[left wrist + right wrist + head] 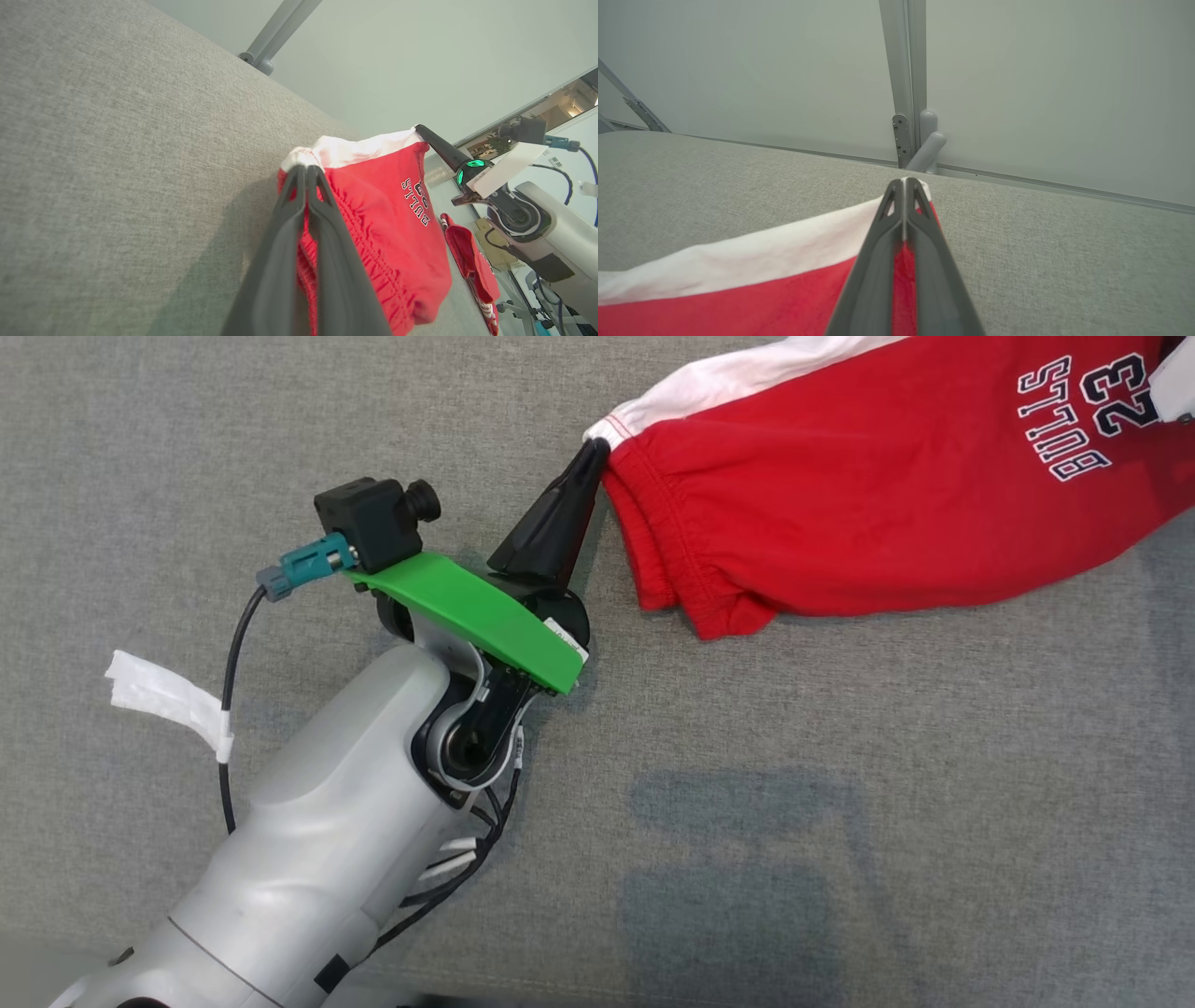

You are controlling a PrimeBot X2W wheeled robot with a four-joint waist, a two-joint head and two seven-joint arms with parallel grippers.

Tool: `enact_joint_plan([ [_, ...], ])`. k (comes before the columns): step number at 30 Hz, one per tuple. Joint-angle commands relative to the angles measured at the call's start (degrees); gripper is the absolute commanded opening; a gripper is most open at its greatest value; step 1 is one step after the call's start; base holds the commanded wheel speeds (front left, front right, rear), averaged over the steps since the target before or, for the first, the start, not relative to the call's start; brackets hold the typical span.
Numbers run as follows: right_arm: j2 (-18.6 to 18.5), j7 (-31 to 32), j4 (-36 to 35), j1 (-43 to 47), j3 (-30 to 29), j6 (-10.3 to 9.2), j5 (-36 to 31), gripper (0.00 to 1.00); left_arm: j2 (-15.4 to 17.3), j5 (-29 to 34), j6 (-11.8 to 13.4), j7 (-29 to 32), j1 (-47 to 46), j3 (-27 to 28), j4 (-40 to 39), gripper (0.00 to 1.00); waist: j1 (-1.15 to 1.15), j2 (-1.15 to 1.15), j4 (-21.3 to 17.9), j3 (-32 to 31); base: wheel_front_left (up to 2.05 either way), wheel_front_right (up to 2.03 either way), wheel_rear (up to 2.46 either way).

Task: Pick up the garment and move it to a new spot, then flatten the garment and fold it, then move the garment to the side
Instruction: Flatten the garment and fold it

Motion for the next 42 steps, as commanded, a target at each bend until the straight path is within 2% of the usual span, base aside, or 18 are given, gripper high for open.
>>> enact_joint_plan([
  [1, 0.1, -0.6, 1.1, -1.3, 0.9, 0.00, 0.4, 0.00, -0.2, 1.1, -0.1, -0.1, -1.2, 0.2, 0.2, 0.00, 0.00, 0.00, 0.9, 0.9, 0.00, 0.00, 0.00],
  [5, 0.5, -1.9, 4.2, -3.8, 3.8, 0.00, 1.0, 0.00, -1.2, 2.1, -0.1, -0.1, -1.7, 0.8, 1.4, 0.00, 0.00, 0.00, 1.5, 1.5, 0.00, 0.00, 0.00],
  [6, 0.6, -2.4, 4.9, -4.2, 4.5, 0.00, 1.4, 0.11, -1.4, 2.7, -0.1, -0.1, -1.8, 0.9, 1.8, 0.00, 0.00, 0.00, 1.6, 1.6, 0.00, 0.00, 0.00],
  [7, 0.8, -2.8, 5.5, -4.4, 5.2, 0.00, 1.7, 0.26, -1.7, 2.9, -0.1, -0.1, -1.7, 1.0, 2.0, 0.00, 0.00, 0.00, 1.7, 1.6, 0.00, 0.00, 0.00],
  [8, 1.0, -3.1, 6.1, -4.4, 5.9, 0.00, 2.3, 0.44, -1.9, 3.3, -0.1, -0.1, -1.5, 1.2, 2.4, 0.07, 0.00, 0.00, 1.7, 1.5, 0.00, 0.00, 0.00],
  [9, 1.2, -3.5, 6.5, -4.3, 6.6, 0.00, 2.7, 0.81, -2.1, 3.6, -0.1, -0.1, -1.4, 1.3, 2.9, 0.33, 0.00, 0.00, 1.7, 1.4, 0.00, 0.00, 0.00],
  [10, 1.2, -4.0, 6.9, -4.2, 7.1, 0.00, 3.4, 1.00, -2.3, 3.9, -0.1, -0.1, -1.1, 1.3, 3.3, 0.73, 0.00, 0.00, 1.6, 1.1, 0.00, 0.00, 0.00],
  [11, 1.2, -4.4, 7.3, -4.0, 7.7, 0.00, 3.9, 1.00, -2.3, 4.5, -0.1, -0.1, -1.0, 1.5, 3.9, 1.00, 0.00, 0.00, 1.4, 0.9, 0.00, 0.00, 0.00],
  [13, 1.2, -6.2, 7.6, -3.5, 8.5, 0.00, 5.2, 1.00, -2.4, 5.7, -0.1, -0.1, -0.4, 2.6, 4.5, 1.00, 0.00, 0.00, 1.0, 0.1, 0.00, 0.00, 0.00],
  [16, 1.2, -9.0, 6.7, -1.7, 9.3, 0.00, 7.8, 1.00, -1.6, 10.8, 0.0, -0.1, 1.1, 5.1, 5.3, 1.00, 0.00, 0.00, 0.1, -1.7, 0.00, 0.00, 0.00],
  [18, 1.0, -10.3, 5.6, 0.2, 9.6, 0.00, 9.8, 1.00, -1.2, 16.7, 2.0, -0.1, 2.7, 8.1, 4.5, 1.00, 0.00, 0.00, -0.6, -3.1, 0.00, 0.00, 0.00],
  [23, -0.4, -11.9, 3.0, 6.9, 9.0, 0.00, 14.4, 1.00, -2.7, 34.1, 9.0, -0.1, 12.3, 16.3, -2.8, 1.00, 0.00, 0.00, -1.5, -6.9, 0.00, 0.00, 0.00],
  [28, -1.8, -12.2, 3.1, 13.7, 6.5, 0.00, 18.6, 1.00, -4.4, 48.3, 12.3, -0.1, 22.6, 18.5, -10.2, 1.00, 0.00, 0.00, -0.6, -10.5, 0.00, 0.00, 0.00],
  [32, -2.4, -12.2, 4.9, 17.9, 5.1, 0.00, 21.0, 1.00, -5.8, 55.0, 13.4, -0.1, 29.2, 18.8, -14.1, 1.00, 0.00, 0.00, 1.0, -12.5, 0.00, 0.00, 0.00],
  [35, -2.7, -12.1, 7.3, 19.8, 4.7, 0.00, 22.5, 1.00, -6.5, 57.7, 13.7, -0.1, 33.1, 18.8, -15.7, 1.00, 0.00, 0.00, 2.4, -13.1, 0.00, 0.00, 0.00],
  [42, -3.0, -8.8, 12.6, 20.2, 6.3, 0.00, 24.0, 1.00, -7.5, 58.7, 12.5, -0.1, 37.1, 16.9, -16.8, 1.00, 0.00, 0.00, 6.1, -12.3, 0.00, 0.00, 0.00],
])
